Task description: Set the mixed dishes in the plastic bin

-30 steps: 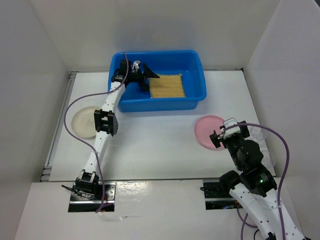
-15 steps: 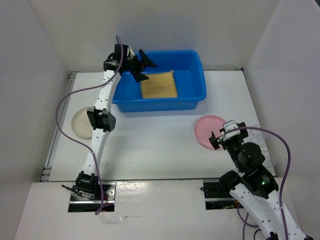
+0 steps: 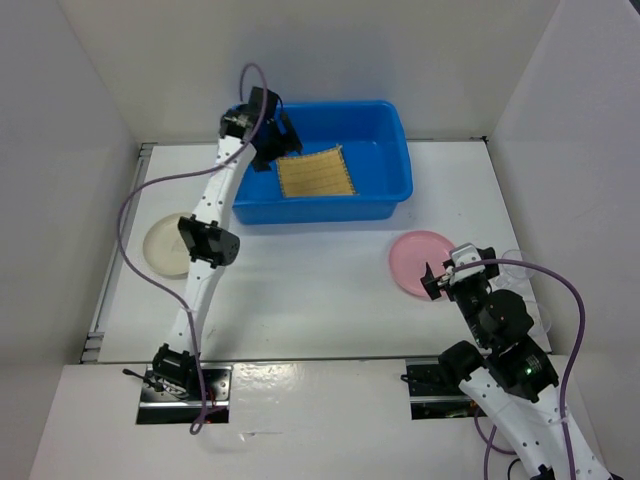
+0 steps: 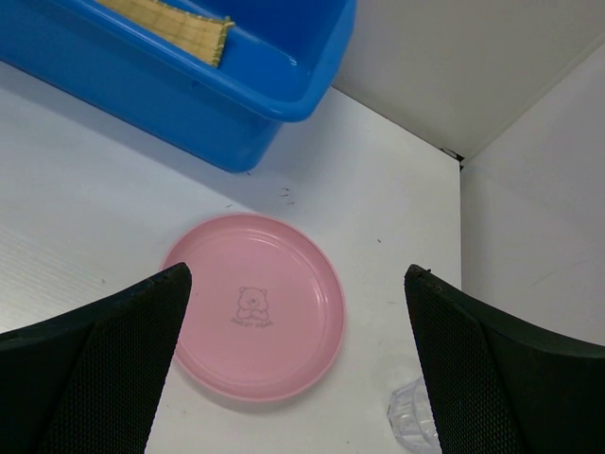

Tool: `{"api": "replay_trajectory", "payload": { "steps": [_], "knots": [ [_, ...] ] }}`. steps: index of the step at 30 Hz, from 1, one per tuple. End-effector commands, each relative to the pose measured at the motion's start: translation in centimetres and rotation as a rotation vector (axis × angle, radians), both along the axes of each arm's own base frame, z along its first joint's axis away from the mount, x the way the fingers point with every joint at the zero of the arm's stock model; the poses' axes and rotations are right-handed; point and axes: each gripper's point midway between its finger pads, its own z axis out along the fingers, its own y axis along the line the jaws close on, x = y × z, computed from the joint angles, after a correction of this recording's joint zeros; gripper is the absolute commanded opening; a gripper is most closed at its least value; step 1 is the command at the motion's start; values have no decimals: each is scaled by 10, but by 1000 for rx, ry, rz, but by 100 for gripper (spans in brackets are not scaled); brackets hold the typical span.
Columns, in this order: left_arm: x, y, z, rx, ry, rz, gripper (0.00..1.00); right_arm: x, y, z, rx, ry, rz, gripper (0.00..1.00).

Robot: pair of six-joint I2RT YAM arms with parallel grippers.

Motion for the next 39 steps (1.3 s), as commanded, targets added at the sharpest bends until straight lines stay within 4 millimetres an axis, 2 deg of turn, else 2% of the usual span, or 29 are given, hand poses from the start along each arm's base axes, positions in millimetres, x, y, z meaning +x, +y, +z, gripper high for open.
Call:
{"api": "replay_trajectory", "payload": {
  "steps": [1, 2, 3, 4, 6, 7, 8, 9, 10, 11, 12, 13, 14, 15, 16, 18, 19, 21, 22, 25, 26, 29, 31, 33, 39],
  "knots": [
    [-32, 108, 178, 263, -357, 279, 100, 1, -1, 11, 28, -45, -14, 98],
    [-39, 134, 197, 320, -390, 365, 100, 1, -1, 11, 28, -45, -14, 98],
    [-48, 148, 211, 360, -411, 417, 100, 1, -1, 11, 28, -45, -14, 98],
    [-69, 163, 246, 364, -476, 490, 100, 1, -1, 11, 28, -45, -14, 98],
    [-92, 193, 278, 430, -537, 627, 100, 1, 0, 11, 28, -45, -4, 98],
    [-105, 207, 289, 444, -546, 653, 100, 1, 0, 11, 28, -45, -4, 98],
    [-109, 228, 289, 441, -526, 677, 100, 1, 0, 11, 28, -45, -4, 98],
    [-112, 239, 283, 401, -495, 702, 100, 1, 4, 11, 28, -44, 14, 98],
    [-135, 251, 298, 268, -511, 791, 100, 1, 4, 11, 28, -44, 14, 98],
    [-136, 283, 250, 279, -355, 857, 100, -1, 3, 12, 33, -52, 14, 98],
    [-139, 283, 231, 210, -305, 834, 100, -1, 3, 12, 33, -52, 14, 98],
    [-150, 288, 270, 117, -476, 849, 100, -1, 5, 12, 33, -52, 23, 98],
    [-156, 292, 258, 81, -486, 852, 100, -1, 5, 12, 33, -52, 23, 98],
    [-184, 297, 207, 25, -407, 864, 100, -1, 5, 12, 33, -52, 23, 98],
    [-186, 303, 198, -63, -442, 912, 100, -1, 5, 12, 33, -52, 23, 98],
    [-212, 310, 160, -120, -368, 938, 100, 1, 4, 11, 28, -44, 13, 98],
    [-224, 309, 112, -116, -253, 952, 100, 0, 5, 11, 29, -44, 22, 98],
    [-244, 304, 84, -151, -190, 989, 100, 2, 6, 9, 23, -35, 22, 98],
    [-258, 302, 61, -173, -163, 1030, 100, 2, 7, 5, 19, -27, 22, 98],
    [-276, 293, 32, -218, -135, 1086, 100, 3, 5, 5, 18, -27, 13, 98],
    [-284, 289, 12, -247, -107, 1112, 100, 3, 5, 5, 18, -27, 13, 98],
    [-282, 277, -18, -299, -101, 1050, 100, 3, 5, 5, 18, -27, 13, 98],
    [-278, 273, -28, -321, -104, 1003, 100, 4, 4, 1, 13, -20, 2, 98],
    [-286, 271, -47, -313, -44, 1030, 100, 4, 4, 1, 13, -20, 2, 98],
    [-299, 275, -78, -325, -1, 1089, 100, 5, 3, -1, 17, -10, -8, 98]
  ]
}}
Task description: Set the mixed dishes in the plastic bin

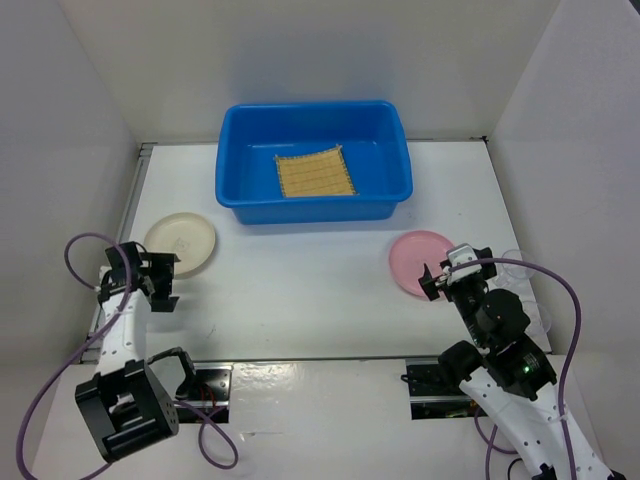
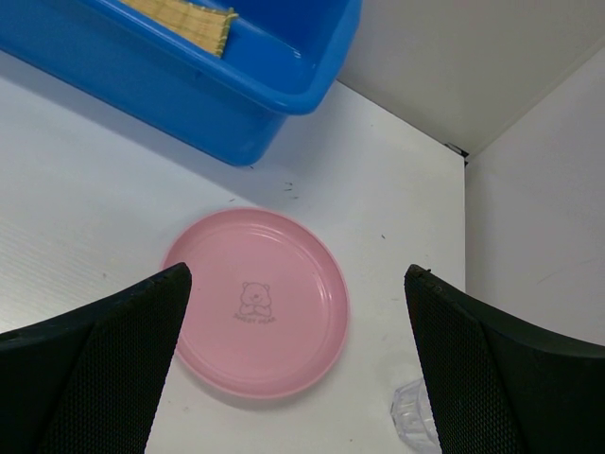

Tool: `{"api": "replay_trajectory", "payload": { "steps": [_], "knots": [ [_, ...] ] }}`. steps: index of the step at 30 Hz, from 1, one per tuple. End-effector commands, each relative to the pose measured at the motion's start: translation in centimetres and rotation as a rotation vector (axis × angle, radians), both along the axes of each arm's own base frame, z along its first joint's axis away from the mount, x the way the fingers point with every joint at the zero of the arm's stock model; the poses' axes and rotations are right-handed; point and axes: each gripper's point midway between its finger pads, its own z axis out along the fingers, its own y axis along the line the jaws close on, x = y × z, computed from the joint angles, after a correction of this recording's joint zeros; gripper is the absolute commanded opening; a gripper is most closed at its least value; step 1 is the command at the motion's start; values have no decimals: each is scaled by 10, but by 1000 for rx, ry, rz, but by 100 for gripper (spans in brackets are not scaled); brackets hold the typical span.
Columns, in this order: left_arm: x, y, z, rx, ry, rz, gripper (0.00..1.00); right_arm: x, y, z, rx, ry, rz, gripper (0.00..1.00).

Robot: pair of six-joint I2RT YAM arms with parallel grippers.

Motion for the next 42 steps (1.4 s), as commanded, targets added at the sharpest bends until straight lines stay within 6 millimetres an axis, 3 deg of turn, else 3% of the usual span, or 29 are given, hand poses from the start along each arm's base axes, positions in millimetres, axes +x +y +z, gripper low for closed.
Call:
{"api": "replay_trajectory", "payload": {
  "steps": [1, 11, 18, 25, 26, 29, 30, 33, 34, 36, 37, 38, 42],
  "knots": [
    [15, 9, 2, 15, -83, 17, 100, 3, 1, 7, 26, -24, -9, 98],
    [46, 27, -19, 50, -87, -28, 93, 6, 1, -3, 11, -1, -18, 98],
    [49, 31, -56, 21, 29, -46, 87, 7, 4, -5, 7, 8, -9, 98],
    [58, 37, -79, 6, 106, -119, 41, 10, 5, -10, -8, 33, -9, 98],
    [58, 37, -79, 6, 106, -119, 35, 10, 5, -10, -8, 33, -9, 98],
    [57, 38, -77, 6, 111, -133, 1, 10, 5, -10, -8, 33, -9, 98],
    [59, 39, -74, 10, 114, -141, 0, 10, 5, -10, -8, 33, -9, 98],
    [68, 46, -43, 56, 74, -154, 0, 10, 5, -10, -8, 33, -9, 98],
    [79, 55, -12, 111, 10, -142, 0, 10, 5, -10, -8, 33, -9, 98],
    [82, 62, 15, 135, -7, -100, 0, 10, 5, -10, -8, 33, -9, 98],
    [96, 70, 45, 168, -62, -96, 0, 10, 5, -10, -8, 33, -9, 98],
    [100, 73, 55, 171, -76, -74, 0, 10, 5, -10, -8, 33, -9, 98],
    [135, 71, 141, 202, -323, -48, 0, 10, 7, -10, -16, 32, 2, 98]
  ]
}}
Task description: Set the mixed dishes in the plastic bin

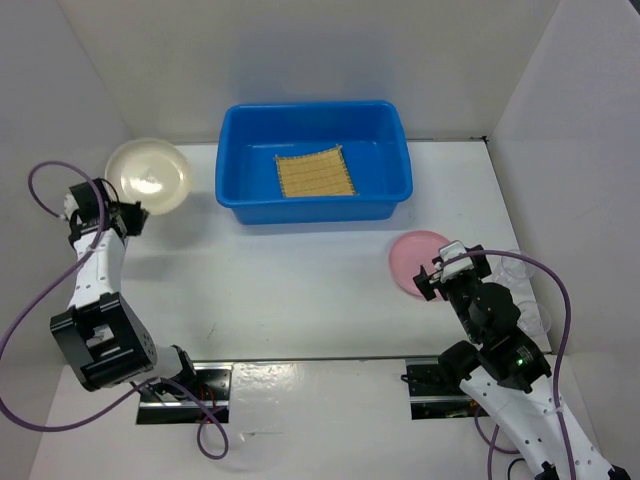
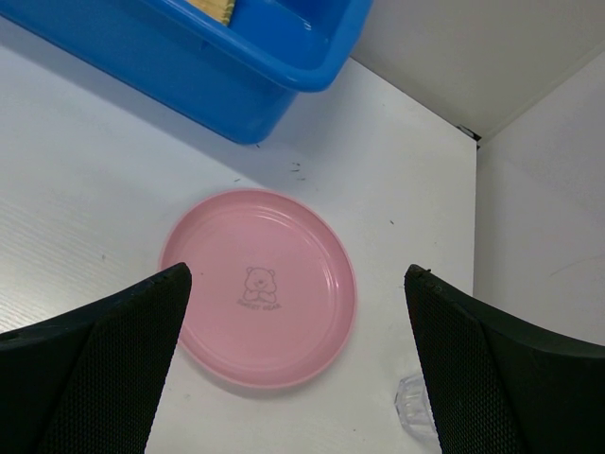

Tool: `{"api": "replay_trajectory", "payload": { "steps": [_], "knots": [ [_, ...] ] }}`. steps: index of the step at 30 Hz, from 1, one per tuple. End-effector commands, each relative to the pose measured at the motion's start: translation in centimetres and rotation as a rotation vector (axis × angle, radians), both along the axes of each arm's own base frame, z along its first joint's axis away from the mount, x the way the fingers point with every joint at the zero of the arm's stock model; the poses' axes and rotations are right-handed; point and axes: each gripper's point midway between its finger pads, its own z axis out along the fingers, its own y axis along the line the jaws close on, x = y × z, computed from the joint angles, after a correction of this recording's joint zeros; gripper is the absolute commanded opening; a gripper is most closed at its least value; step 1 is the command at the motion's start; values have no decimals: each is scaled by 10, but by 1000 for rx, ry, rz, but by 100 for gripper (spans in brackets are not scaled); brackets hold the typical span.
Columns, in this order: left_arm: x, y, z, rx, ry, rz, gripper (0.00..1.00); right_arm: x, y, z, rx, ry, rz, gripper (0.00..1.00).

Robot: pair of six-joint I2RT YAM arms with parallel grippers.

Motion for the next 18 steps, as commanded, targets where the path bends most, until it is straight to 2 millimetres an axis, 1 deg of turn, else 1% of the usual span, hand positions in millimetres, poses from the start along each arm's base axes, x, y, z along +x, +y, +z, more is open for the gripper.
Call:
{"api": "replay_trajectory", "payload": {
  "steps": [1, 2, 3, 4, 5, 6, 7, 8, 9, 10, 11, 12, 13, 14, 15, 17, 18],
  "knots": [
    [33, 1, 95, 60, -259, -1, 0, 1, 5, 6, 19, -24, 17, 98],
    [43, -12, 117, 60, -321, -56, 0, 2, 4, 6, 10, -26, 18, 98],
    [59, -16, 142, 85, -385, -104, 0, 0, 4, 8, 15, -36, 18, 98],
    [74, -26, 167, 117, -471, -164, 0, -1, 5, 10, 22, -44, 27, 98],
    [88, -51, 180, 118, -516, -257, 0, -1, 5, 10, 22, -44, 27, 98],
    [98, -73, 189, 101, -547, -357, 0, -2, 4, 11, 26, -52, 27, 98],
    [117, -85, 200, 119, -554, -426, 0, -2, 4, 11, 26, -52, 27, 98],
    [126, -102, 204, 121, -558, -488, 0, -2, 4, 11, 26, -52, 27, 98],
    [142, -133, 186, 93, -511, -564, 0, -2, 4, 11, 26, -52, 27, 98],
    [150, -150, 188, 101, -514, -620, 0, -2, 4, 11, 26, -52, 27, 98],
    [159, -178, 215, 111, -568, -690, 0, -3, 5, 13, 31, -60, 36, 98],
    [174, -195, 184, 44, -491, -747, 0, -4, 7, 13, 23, -62, 48, 98],
    [181, -213, 181, 27, -482, -805, 0, -4, 7, 13, 23, -62, 48, 98],
    [202, -229, 184, 29, -494, -863, 0, -5, 8, 15, 29, -71, 57, 98],
    [198, -258, 170, -3, -419, -923, 0, -5, 8, 15, 30, -71, 57, 98],
    [212, -276, 165, 65, -375, -941, 0, -6, 7, 17, 34, -79, 57, 98],
    [219, -282, 108, 36, -203, -938, 0, -6, 7, 17, 34, -79, 57, 98]
  ]
}}
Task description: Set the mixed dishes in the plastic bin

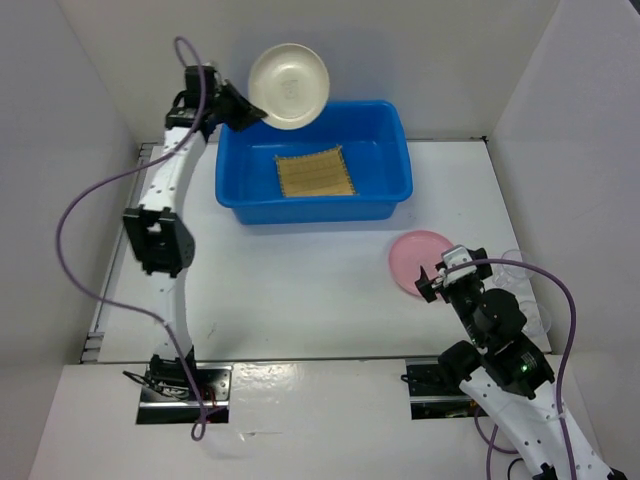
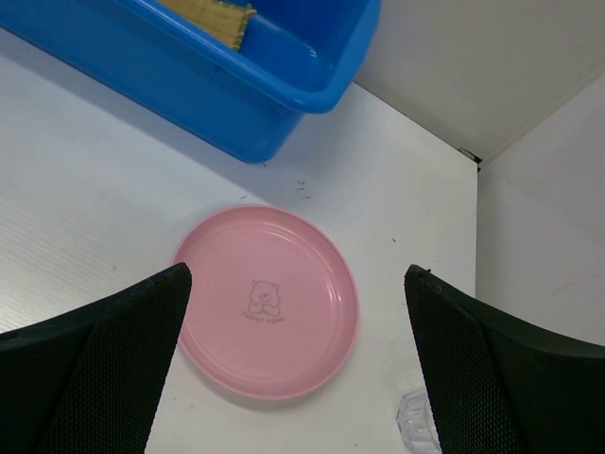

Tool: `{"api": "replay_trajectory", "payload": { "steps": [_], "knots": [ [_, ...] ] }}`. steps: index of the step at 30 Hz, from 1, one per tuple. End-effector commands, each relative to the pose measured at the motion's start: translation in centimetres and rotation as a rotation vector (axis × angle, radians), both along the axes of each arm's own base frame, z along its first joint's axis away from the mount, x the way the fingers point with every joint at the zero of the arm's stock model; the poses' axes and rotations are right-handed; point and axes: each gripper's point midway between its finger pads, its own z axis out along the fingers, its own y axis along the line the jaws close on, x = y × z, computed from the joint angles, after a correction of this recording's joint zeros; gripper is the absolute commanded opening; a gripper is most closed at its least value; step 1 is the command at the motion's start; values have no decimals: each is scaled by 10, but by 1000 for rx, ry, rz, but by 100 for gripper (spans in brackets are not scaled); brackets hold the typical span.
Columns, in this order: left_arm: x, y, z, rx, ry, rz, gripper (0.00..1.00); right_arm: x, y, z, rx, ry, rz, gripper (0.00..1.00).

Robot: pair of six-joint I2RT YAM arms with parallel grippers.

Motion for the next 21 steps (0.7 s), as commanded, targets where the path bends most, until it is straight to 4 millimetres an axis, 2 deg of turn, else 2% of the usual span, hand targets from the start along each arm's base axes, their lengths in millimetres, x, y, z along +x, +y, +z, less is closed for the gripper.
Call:
{"api": "replay_trajectory", "payload": {
  "steps": [1, 2, 3, 4, 5, 6, 7, 8, 9, 10, 13, 17, 20, 21],
  "knots": [
    [-1, -38, 3, 101, 52, -74, 0, 0, 3, 9, 19, -39, 16, 98],
    [17, -48, -47, 92, 133, -79, 0, 0, 3, 9, 19, -39, 16, 98],
    [16, -49, -47, 69, 145, -66, 0, 0, 3, 9, 19, -39, 16, 98],
    [11, -63, -19, -1, 83, -137, 0, 0, 3, 9, 19, -39, 16, 98],
    [18, -71, -64, -13, 190, -135, 0, 1, 4, 7, 14, -29, 16, 98],
    [23, -68, -73, 0, 202, -112, 0, 1, 4, 7, 14, -29, 16, 98],
    [23, -74, -78, 12, 203, -108, 0, 1, 4, 7, 14, -29, 16, 98],
    [28, -79, -108, -2, 251, -121, 0, 2, 4, 3, 5, -14, 16, 98],
    [28, -85, -94, -57, 228, -135, 0, 2, 4, 3, -4, -16, 17, 98],
    [25, -92, -111, -90, 270, -171, 0, 2, 4, 3, -4, -16, 17, 98],
    [22, -83, -159, -31, 381, -127, 0, 3, 5, 1, -9, -8, 17, 98],
    [14, -82, -206, -9, 483, -141, 0, 3, 5, 1, -9, -8, 17, 98],
    [8, -81, -230, 3, 537, -144, 0, 4, 5, 0, -14, 0, 17, 98],
    [8, -81, -230, 3, 537, -144, 0, 4, 5, 0, -14, 0, 17, 98]
  ]
}}
